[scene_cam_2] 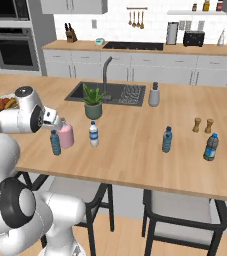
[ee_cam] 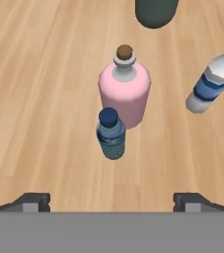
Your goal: Move the plastic bottles in the middle to the plastics group, and the glass bottles in the middle to the glass group.
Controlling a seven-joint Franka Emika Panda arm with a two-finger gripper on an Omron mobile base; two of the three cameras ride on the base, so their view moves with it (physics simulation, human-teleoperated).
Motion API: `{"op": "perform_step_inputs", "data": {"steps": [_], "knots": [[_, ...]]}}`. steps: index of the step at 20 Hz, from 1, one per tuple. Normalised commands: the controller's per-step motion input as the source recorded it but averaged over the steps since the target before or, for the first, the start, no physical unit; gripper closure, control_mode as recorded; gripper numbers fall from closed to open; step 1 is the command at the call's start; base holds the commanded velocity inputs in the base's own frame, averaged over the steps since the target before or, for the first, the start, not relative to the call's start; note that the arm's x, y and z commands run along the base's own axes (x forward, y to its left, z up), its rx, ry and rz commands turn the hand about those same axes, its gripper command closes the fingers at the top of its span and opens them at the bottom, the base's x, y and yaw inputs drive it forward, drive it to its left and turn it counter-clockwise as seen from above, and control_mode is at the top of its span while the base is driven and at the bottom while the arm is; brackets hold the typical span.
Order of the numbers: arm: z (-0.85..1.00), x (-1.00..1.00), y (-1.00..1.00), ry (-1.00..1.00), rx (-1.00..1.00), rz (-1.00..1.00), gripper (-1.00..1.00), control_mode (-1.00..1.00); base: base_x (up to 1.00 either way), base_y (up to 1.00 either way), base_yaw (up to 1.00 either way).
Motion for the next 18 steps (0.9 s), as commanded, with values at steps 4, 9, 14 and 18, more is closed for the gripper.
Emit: {"op": "perform_step_inputs", "data": {"steps": [4,9,14,18], "knots": [[-0.21,0.12,0.00,0.02,0.00,0.00,-1.00,-1.00,0.00,0.00,0.00],[-0.25,0.18,0.00,0.00,0.00,0.01,-1.00,-1.00,0.00,0.00,0.00],[-0.28,0.34,0.00,0.00,0.00,0.04,-1.00,-1.00,0.00,0.00,0.00],[-0.27,0.19,0.00,0.00,0.00,0.03,-1.00,-1.00,0.00,0.00,0.00]]}}
